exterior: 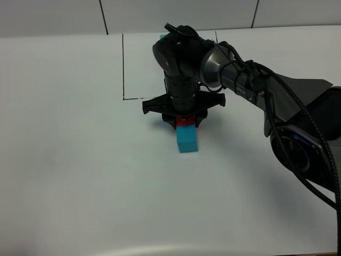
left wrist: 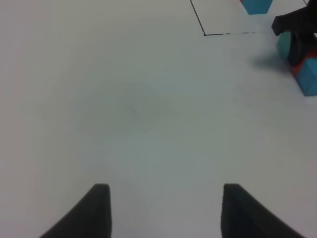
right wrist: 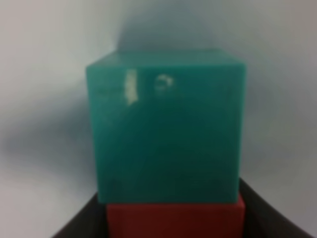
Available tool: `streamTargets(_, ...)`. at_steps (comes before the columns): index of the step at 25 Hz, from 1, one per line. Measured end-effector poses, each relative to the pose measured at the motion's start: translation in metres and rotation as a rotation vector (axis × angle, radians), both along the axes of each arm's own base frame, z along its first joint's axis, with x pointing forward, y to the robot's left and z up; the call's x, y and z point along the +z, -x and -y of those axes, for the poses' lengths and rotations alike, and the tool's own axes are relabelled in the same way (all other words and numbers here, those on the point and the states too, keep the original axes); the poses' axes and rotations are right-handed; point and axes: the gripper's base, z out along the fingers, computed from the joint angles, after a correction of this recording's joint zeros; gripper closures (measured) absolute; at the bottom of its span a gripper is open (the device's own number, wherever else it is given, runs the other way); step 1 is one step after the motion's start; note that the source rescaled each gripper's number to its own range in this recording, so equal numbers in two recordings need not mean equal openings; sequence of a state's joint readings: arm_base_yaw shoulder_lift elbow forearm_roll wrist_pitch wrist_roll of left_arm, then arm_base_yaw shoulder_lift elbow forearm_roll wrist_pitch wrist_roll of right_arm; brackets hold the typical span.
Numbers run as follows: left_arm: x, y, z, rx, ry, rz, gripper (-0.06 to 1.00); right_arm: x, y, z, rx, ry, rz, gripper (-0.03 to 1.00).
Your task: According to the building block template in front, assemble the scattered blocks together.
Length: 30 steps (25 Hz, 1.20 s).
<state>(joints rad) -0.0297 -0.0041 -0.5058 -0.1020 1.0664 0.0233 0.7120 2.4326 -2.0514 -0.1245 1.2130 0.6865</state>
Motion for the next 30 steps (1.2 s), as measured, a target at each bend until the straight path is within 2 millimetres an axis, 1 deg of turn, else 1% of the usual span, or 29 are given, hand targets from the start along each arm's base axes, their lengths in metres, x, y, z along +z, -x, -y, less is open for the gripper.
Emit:
streamTargets(8, 0.0, 0.0, 0.0, 0.0, 0.0, 0.0, 0.84, 0.0, 0.005, -0.005, 0.069, -0.003, -0.012, 0.94)
streamTargets(10, 0.0, 0.0, 0.0, 0.0, 0.0, 0.0, 0.84, 0.0, 0.005, -0.005, 0.077, -0.002, -0.012, 0.89)
streamTargets(11, 0.0, 0.0, 0.0, 0.0, 0.0, 0.0, 0.84, 0.0, 0.005, -0.005, 0.08, -0.002, -0.012, 0.83)
streamTargets(17, 0.0, 0.0, 0.0, 0.0, 0.0, 0.0, 0.84, 0.002, 0.005, -0.006, 0.107, -0.005, -0.013, 0.35)
streamTargets(20, 0.0, 0.0, 0.0, 0.0, 0.0, 0.0, 0.84, 0.006, 0.006, -0.006, 0.135, -0.014, -0.013, 0.16)
streamTargets(22, 0.0, 0.0, 0.0, 0.0, 0.0, 0.0, 0.84, 0.011, 0.005, -0.006, 0.141, -0.024, -0.001, 0.08)
streamTargets(24, 0.0, 0.0, 0.0, 0.0, 0.0, 0.0, 0.84, 0.021, 0.005, -0.007, 0.146, -0.04, 0.023, 0.04)
streamTargets(28, 0.0, 0.0, 0.0, 0.0, 0.0, 0.0, 0.84, 0.042, 0.006, -0.005, 0.157, -0.062, 0.068, 0.03)
streamTargets(30, 0.0, 0.0, 0.0, 0.0, 0.0, 0.0, 0.84, 0.05, 0.004, -0.001, 0.172, -0.061, 0.08, 0.02)
